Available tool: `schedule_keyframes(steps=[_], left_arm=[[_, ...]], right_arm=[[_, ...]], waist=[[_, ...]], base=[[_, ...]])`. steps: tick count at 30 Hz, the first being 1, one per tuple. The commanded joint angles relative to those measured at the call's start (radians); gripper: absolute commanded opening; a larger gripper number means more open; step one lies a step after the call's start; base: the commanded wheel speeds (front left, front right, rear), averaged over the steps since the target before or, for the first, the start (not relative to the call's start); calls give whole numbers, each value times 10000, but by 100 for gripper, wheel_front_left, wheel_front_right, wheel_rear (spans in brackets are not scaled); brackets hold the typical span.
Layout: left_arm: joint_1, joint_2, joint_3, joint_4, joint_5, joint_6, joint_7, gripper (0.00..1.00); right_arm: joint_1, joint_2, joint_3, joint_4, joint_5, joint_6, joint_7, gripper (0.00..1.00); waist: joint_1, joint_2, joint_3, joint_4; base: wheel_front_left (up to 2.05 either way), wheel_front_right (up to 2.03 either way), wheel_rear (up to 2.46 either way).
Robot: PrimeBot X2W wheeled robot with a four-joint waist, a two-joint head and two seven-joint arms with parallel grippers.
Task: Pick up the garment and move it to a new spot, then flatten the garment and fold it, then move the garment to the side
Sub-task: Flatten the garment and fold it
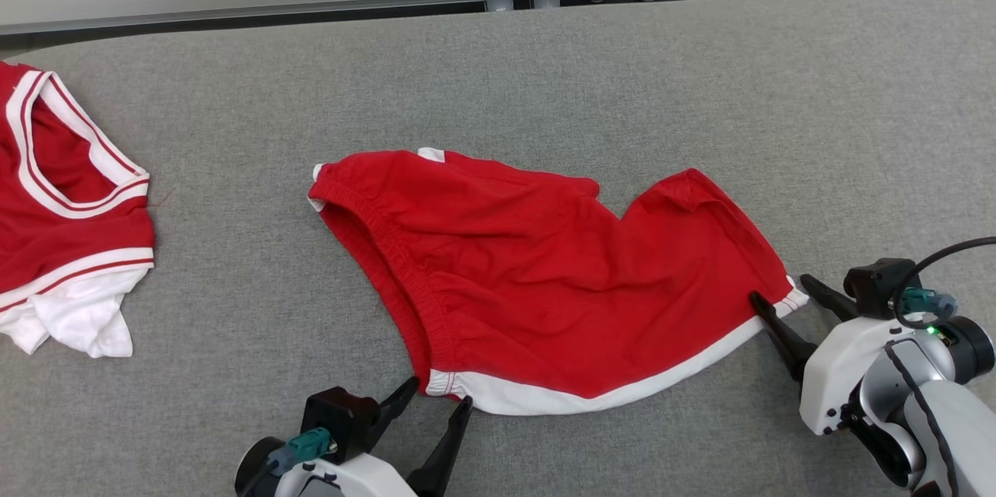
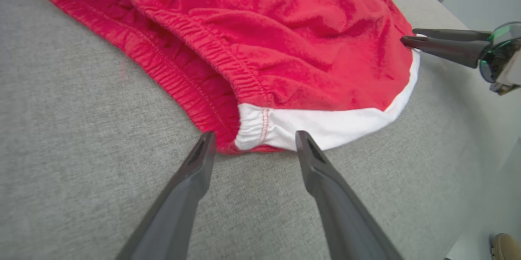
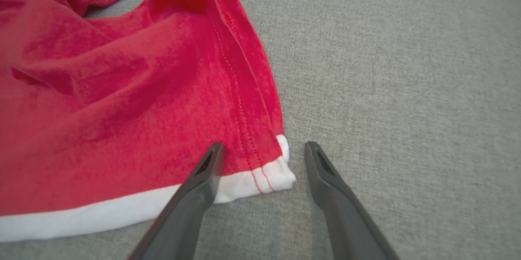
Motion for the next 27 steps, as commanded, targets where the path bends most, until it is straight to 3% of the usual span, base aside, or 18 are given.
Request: schedule_keyframes(steps=[1,9,10,11,12,13,14,15,20,27], left_arm=[[60,31,18,-54,-93,-10,7,100],[-209,75,-88,26,-233,4,53,99],[-270,89,-109,94,-250,-3,36,83],[-340,112,-147,159,-258,-13,25,52],[-382,117,-189,227,-280,-16,32,38],[-425,139,-237,289,-288,-25,10,24],[-450,132,-235,354,-362,-31,-57,0],[-471,151,-275,448,-406,-40,-65,0],[-303,215,-299,385,-869,-68,-102,0],[218,376,54,-1417,-1972,-86,247,0]], right_arm=[[91,-75,121,79,79,-2,71,100],[94,-395,673,-297,512,-2,283,100],[75,-408,767,-338,580,-2,343,100],[63,-436,863,-385,647,-2,366,89],[44,-470,946,-414,710,-2,411,48],[10,-514,1054,-464,723,-2,407,34],[-31,-541,1086,-477,802,-2,356,16],[-52,-561,1147,-486,863,-2,319,0],[103,-837,1116,-884,1742,-2,292,0],[753,-1724,299,-2756,3469,-2,621,0]], waist=[[0,0,11,-19],[0,0,139,-127],[0,0,156,-135],[0,0,168,-145],[0,0,174,-150],[0,0,165,-150],[0,0,145,-155],[0,0,96,-167],[0,0,-268,-209],[0,0,-577,-402]], base=[[0,0,0],[0,0,0],[0,0,0],[0,0,0],[0,0,0],[0,0,0],[0,0,0],[0,0,0],[0,0,0],[0,0,0]])
